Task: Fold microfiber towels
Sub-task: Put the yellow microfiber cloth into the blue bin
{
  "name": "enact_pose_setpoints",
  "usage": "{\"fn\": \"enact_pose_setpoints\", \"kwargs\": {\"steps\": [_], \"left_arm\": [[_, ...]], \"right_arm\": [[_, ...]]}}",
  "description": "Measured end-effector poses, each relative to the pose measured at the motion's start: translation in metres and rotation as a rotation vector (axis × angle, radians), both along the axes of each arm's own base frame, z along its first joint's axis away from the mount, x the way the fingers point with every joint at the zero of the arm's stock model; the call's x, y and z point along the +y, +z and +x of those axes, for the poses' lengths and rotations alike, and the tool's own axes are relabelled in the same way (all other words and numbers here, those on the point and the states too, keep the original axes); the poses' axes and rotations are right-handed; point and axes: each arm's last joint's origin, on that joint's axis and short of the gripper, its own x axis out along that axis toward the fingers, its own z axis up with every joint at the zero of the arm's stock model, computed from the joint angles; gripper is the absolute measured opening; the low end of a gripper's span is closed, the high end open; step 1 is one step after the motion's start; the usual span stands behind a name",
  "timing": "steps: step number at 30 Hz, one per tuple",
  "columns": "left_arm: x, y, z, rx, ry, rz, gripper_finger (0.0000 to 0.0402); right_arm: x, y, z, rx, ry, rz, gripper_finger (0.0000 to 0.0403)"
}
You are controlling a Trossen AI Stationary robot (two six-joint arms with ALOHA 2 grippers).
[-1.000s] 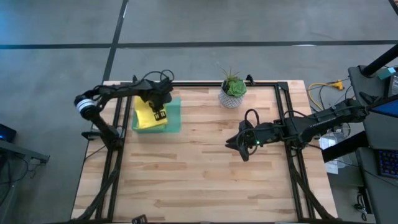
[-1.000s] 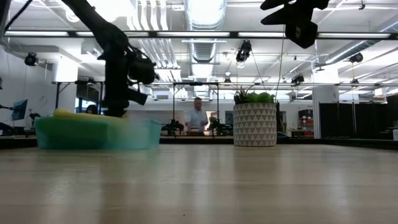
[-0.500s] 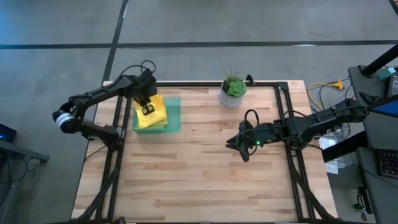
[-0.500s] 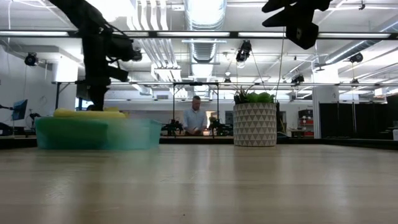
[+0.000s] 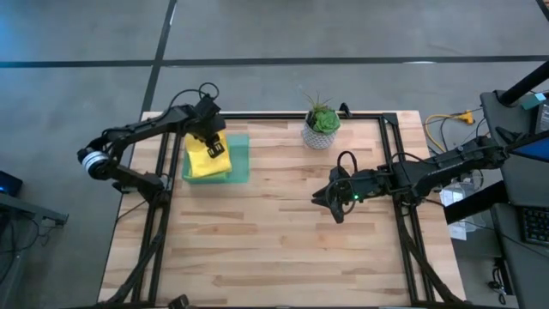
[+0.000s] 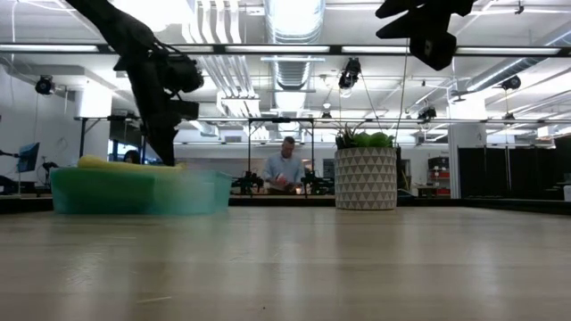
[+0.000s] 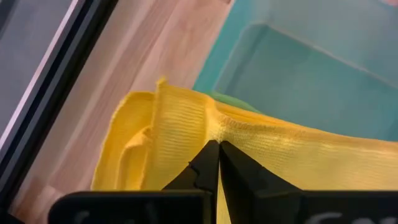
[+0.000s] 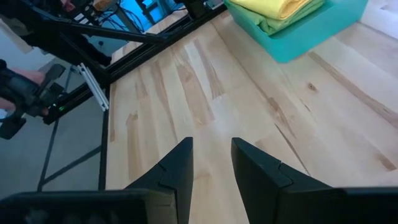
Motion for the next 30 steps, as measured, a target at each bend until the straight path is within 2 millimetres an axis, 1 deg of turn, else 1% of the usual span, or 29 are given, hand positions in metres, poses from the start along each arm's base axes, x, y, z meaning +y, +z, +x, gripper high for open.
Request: {"fn": "enact_pose_setpoints", "kwargs": {"steps": [3, 6, 8, 13, 15, 17, 18, 20, 26, 28, 30], "left_arm": [[0.002, -0.002, 0.002, 0.003, -0.010, 0.002, 0.0000], [0.004, 0.005, 0.004, -0.014, -0.055, 0.040, 0.0016], [0.004, 0.014, 0.004, -0.034, -0.077, 0.065, 0.0041], [0.002, 0.034, 0.003, -0.108, -0.094, 0.101, 0.0124], [0.000, 0.036, 0.001, -0.104, -0.089, 0.101, 0.0148], [-0.001, 0.030, -0.001, -0.056, -0.076, 0.084, 0.0157], [-0.002, 0.025, -0.003, -0.020, -0.069, 0.066, 0.0154], [-0.002, 0.012, -0.004, 0.031, -0.063, 0.030, 0.0134], [0.005, -0.024, 0.003, 0.113, -0.006, -0.069, 0.0018], [0.010, -0.032, 0.006, 0.150, 0.026, -0.070, 0.0008], [0.012, -0.032, 0.008, 0.169, 0.041, -0.057, 0.0005]], "right_arm": [[0.000, 0.000, 0.000, 0.001, -0.007, 0.015, 0.0105], [0.000, 0.000, 0.000, 0.002, -0.003, 0.021, 0.0105], [0.000, 0.000, 0.000, 0.001, -0.003, 0.021, 0.0105], [0.000, 0.000, 0.000, 0.002, -0.003, 0.021, 0.0105], [0.000, 0.000, 0.000, 0.001, -0.003, 0.021, 0.0105], [0.000, 0.000, 0.000, 0.002, -0.003, 0.020, 0.0105], [0.000, 0.000, 0.000, 0.002, -0.003, 0.020, 0.0105], [0.000, 0.000, 0.000, 0.001, -0.003, 0.019, 0.0105], [0.000, 0.000, 0.000, 0.002, -0.002, 0.018, 0.0105], [0.000, 0.000, 0.000, 0.002, -0.002, 0.018, 0.0105], [0.000, 0.000, 0.000, 0.002, -0.004, 0.023, 0.0105]]}}
